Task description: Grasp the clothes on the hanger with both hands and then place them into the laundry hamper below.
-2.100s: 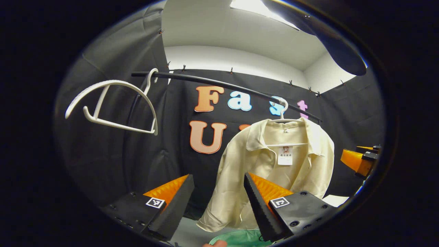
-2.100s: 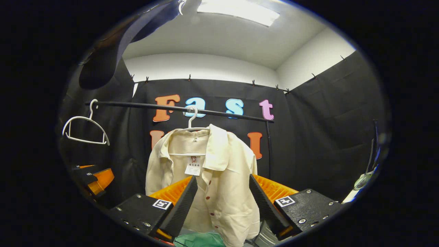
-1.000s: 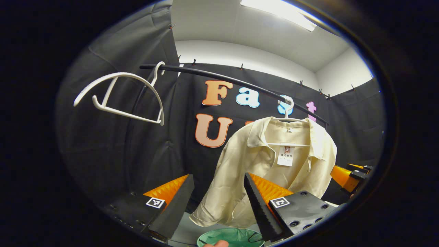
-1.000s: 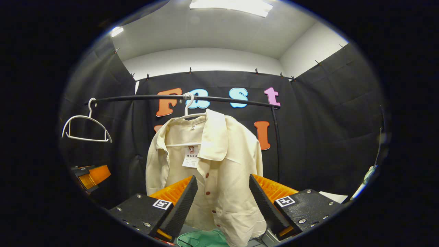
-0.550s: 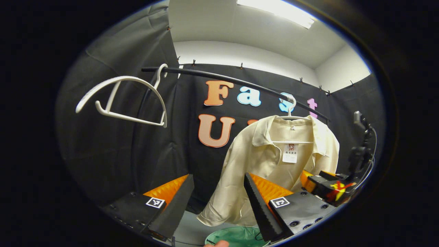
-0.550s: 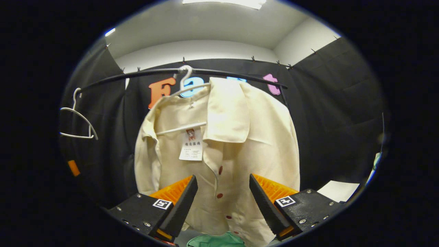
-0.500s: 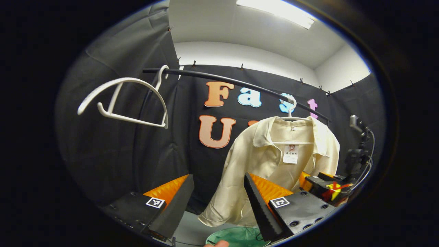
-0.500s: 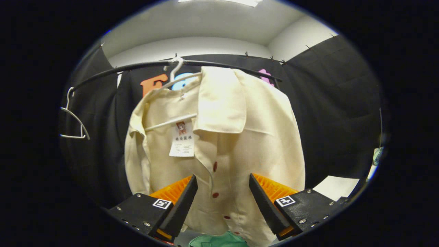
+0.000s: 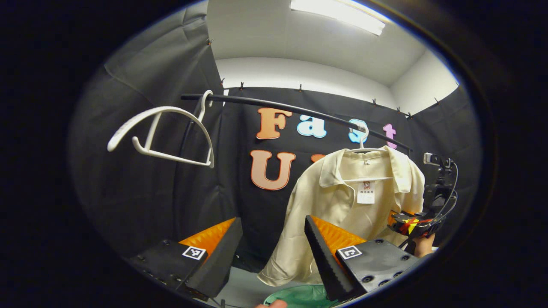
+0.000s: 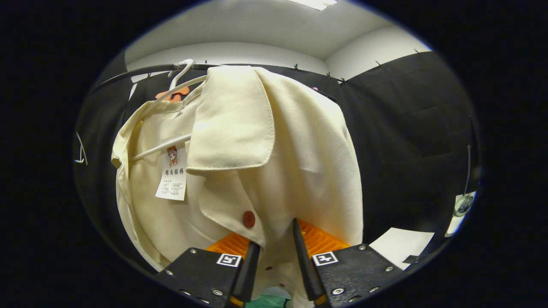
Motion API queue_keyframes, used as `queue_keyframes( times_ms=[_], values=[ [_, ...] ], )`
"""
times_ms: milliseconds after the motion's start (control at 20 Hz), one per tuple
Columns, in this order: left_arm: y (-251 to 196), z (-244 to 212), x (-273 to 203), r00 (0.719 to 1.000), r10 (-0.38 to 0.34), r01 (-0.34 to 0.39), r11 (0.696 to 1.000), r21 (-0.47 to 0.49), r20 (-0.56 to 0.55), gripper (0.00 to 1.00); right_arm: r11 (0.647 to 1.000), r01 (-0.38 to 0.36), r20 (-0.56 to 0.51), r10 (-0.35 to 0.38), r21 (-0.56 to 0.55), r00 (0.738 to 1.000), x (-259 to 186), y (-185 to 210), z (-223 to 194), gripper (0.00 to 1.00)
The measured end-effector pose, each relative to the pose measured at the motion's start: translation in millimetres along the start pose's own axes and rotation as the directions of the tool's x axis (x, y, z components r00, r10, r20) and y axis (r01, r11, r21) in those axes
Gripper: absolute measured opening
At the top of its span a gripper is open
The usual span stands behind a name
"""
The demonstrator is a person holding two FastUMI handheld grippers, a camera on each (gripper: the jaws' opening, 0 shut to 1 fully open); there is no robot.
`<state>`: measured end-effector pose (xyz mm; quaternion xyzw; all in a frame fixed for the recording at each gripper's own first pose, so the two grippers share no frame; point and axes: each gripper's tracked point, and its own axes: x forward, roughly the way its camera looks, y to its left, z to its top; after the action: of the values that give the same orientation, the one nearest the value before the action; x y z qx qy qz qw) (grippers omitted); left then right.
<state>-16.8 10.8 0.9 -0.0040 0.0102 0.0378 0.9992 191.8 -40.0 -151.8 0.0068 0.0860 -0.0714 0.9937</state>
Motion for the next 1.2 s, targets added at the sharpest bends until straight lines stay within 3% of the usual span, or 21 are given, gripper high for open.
queue_keyframes(
  times_ms=[50,100,200,400,550,700,750,800,850,1000,1050,1200],
  values=[
    [-6,-2,3,1.000,-0.021,0.021,1.000,-0.010,-0.003,0.95,0.999,-0.008,0.003,0.008,-0.033,1.000,-2,-6,3,0.36],
    [-15,-5,9,0.999,-0.047,0.047,0.999,-0.021,-0.008,0.96,0.998,-0.025,0.005,0.026,-0.058,1.000,-6,-9,7,0.16],
    [-33,-14,24,0.994,-0.105,0.104,0.994,-0.041,-0.029,0.96,0.993,-0.095,-0.012,0.094,-0.074,0.996,-18,-5,9,0.02],
    [-81,-30,57,0.975,-0.219,0.215,0.973,-0.080,-0.045,0.96,0.977,-0.211,-0.039,0.209,-0.043,0.977,-51,4,14,0.00],
    [-107,-60,92,0.965,-0.242,0.231,0.967,-0.110,-0.099,0.96,0.964,-0.263,-0.042,0.261,-0.038,0.964,-63,12,23,0.00],
    [-119,-87,126,0.967,-0.218,0.207,0.974,-0.093,-0.131,1.00,0.950,-0.311,-0.047,0.310,-0.022,0.950,-74,24,24,0.00],
    [-121,-95,133,0.968,-0.209,0.201,0.977,-0.075,-0.137,0.92,0.948,-0.317,-0.049,0.316,-0.028,0.948,-75,27,24,0.00],
    [-123,-102,140,0.969,-0.203,0.196,0.979,-0.059,-0.139,0.92,0.946,-0.322,-0.051,0.320,-0.036,0.946,-75,28,24,0.00],
    [-124,-108,149,0.971,-0.194,0.190,0.981,-0.041,-0.136,1.00,0.944,-0.329,-0.051,0.327,-0.040,0.944,-76,31,24,0.00],
    [-113,-107,180,0.988,-0.118,0.124,0.991,0.055,-0.098,0.92,0.936,-0.349,-0.058,0.347,-0.044,0.936,-76,41,26,0.00],
    [-108,-101,188,0.992,-0.099,0.105,0.992,0.075,-0.079,1.00,0.934,-0.355,-0.060,0.352,-0.048,0.934,-78,43,26,0.00],
    [-101,-94,207,0.994,-0.100,0.104,0.989,0.107,-0.045,0.96,0.931,-0.360,-0.062,0.356,-0.059,0.932,-81,48,26,0.00]
  ],
)
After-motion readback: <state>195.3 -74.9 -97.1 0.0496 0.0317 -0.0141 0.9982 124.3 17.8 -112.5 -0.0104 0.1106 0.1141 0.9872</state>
